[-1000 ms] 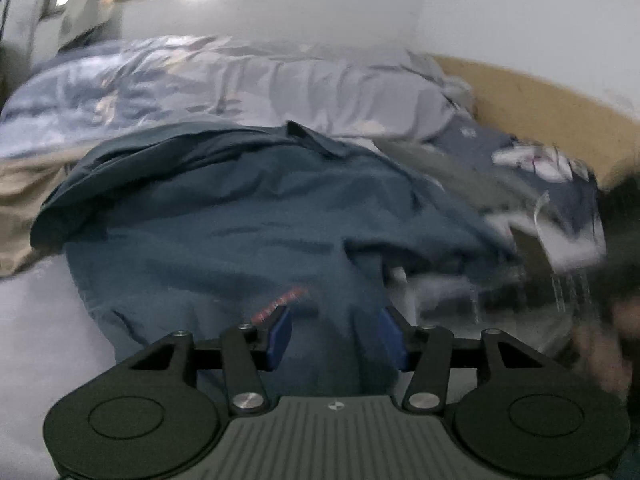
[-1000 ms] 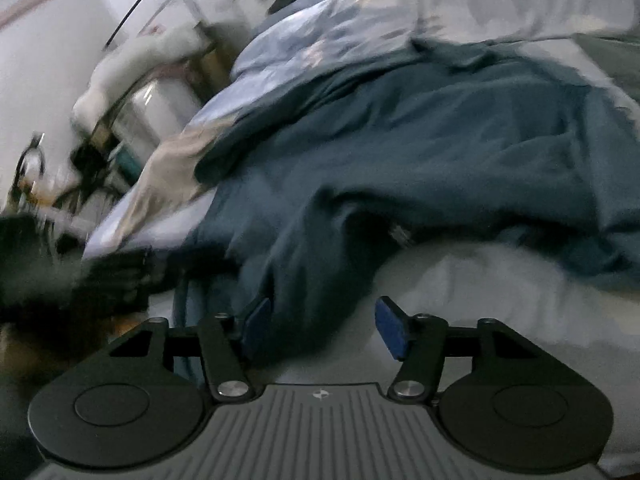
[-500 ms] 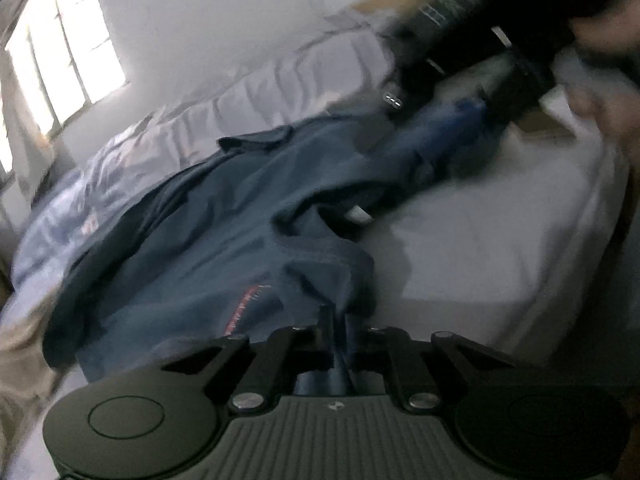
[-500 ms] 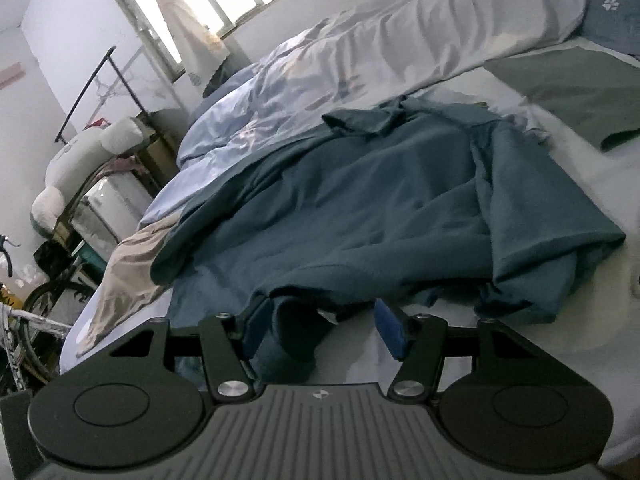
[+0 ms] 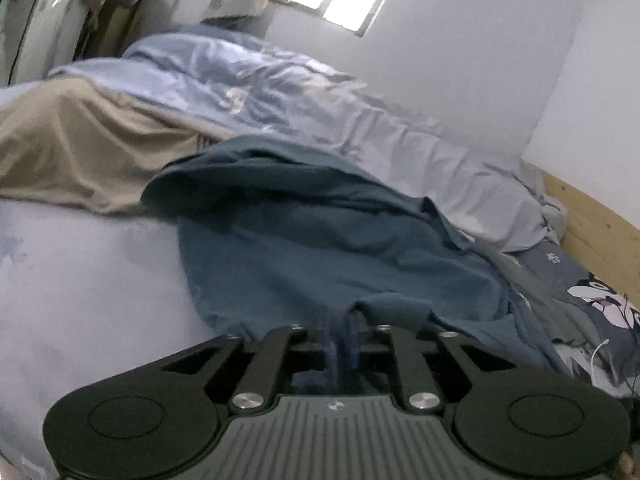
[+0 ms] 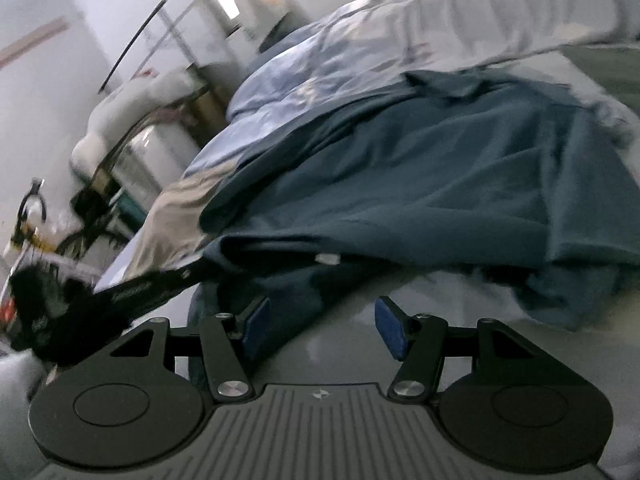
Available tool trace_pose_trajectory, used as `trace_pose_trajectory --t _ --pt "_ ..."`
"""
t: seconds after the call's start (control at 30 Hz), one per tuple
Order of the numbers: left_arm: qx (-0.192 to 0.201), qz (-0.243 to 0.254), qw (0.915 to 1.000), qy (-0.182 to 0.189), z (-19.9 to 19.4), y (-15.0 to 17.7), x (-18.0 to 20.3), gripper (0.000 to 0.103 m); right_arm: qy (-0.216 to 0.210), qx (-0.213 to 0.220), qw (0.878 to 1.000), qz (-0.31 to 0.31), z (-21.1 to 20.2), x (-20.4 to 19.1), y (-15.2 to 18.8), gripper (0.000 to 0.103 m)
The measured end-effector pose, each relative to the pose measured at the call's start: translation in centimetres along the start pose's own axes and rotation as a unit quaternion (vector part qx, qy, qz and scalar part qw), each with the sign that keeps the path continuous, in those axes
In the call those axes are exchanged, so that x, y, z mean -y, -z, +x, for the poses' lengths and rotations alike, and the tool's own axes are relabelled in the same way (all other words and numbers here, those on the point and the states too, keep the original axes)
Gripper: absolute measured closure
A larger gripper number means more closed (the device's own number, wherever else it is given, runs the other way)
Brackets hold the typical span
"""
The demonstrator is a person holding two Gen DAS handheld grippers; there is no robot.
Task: Fold clothes
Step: 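Grasp the shirt hem with the right gripper beside the left gripper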
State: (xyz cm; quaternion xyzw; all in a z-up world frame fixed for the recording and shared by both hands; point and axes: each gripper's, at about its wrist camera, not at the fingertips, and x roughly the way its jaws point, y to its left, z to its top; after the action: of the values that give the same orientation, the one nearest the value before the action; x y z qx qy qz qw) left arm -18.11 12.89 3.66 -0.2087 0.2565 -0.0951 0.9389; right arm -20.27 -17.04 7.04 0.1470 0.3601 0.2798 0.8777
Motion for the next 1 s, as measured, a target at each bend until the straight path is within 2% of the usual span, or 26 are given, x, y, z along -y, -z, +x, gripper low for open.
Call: trace_pose_trajectory --t 0.07,0.27,0.4,0.47,0.57,0.63,0.7,0.8,0.9,0.93,1.0 --pt "-0.004 -0.017 0.9998 0.01 -0.1 -0.1 -0.7 0.086 -0.017 -0.02 1.0 -0.013 0.8 -0.8 0.2 0.042" --pt "-0.005 -0.039 0.9989 0.025 -0.4 -0.4 -2.1 0.073 -0.072 -0.086 0.993 -0.049 3.0 -3.3 1.5 0.042" --pt "0.0 -0.046 0.9983 0.036 -0.8 -0.6 -2.1 0.068 -0.081 -0.106 0.988 -0.072 3.9 -4.4 2.3 0.044" --pt "0.001 -0.049 0.9979 0.041 -1.1 -0.6 -2.3 0.066 -0.091 -0.109 0.986 -0.088 4.3 -5.2 2.5 0.066" --pt "0.005 -0.057 0.9973 0.045 -1.6 -0.7 -2.9 0.063 -0.103 -0.115 0.981 -0.118 4.7 -6.7 3.0 0.07" --pt "0.001 -0.066 0.9964 0.053 -1.7 -0.8 -3.3 0.062 -0.102 -0.119 0.979 -0.132 4.9 -7.4 3.4 0.077" --pt "-0.01 -0.066 0.9957 0.065 -1.8 -0.7 -3.2 0.062 -0.1 -0.112 0.976 -0.159 4.6 -8.2 3.6 0.077" --pt "-0.051 -0.039 0.994 0.089 -1.4 -0.4 -2.3 0.06 -0.113 -0.106 0.971 -0.183 4.1 -8.9 3.9 0.077" --pt "-0.08 -0.008 0.9933 0.083 -0.8 0.1 -1.5 0.061 -0.123 -0.105 0.966 -0.201 3.9 -9.5 4.3 0.076" --pt "-0.088 -0.003 0.993 0.079 -0.6 0.2 -1.4 0.061 -0.13 -0.103 0.964 -0.209 3.8 -9.7 4.4 0.075" --pt "-0.095 0.003 0.993 0.071 -0.2 0.4 -1.3 0.061 -0.152 -0.101 0.958 -0.22 3.4 -10.2 4.7 0.065"
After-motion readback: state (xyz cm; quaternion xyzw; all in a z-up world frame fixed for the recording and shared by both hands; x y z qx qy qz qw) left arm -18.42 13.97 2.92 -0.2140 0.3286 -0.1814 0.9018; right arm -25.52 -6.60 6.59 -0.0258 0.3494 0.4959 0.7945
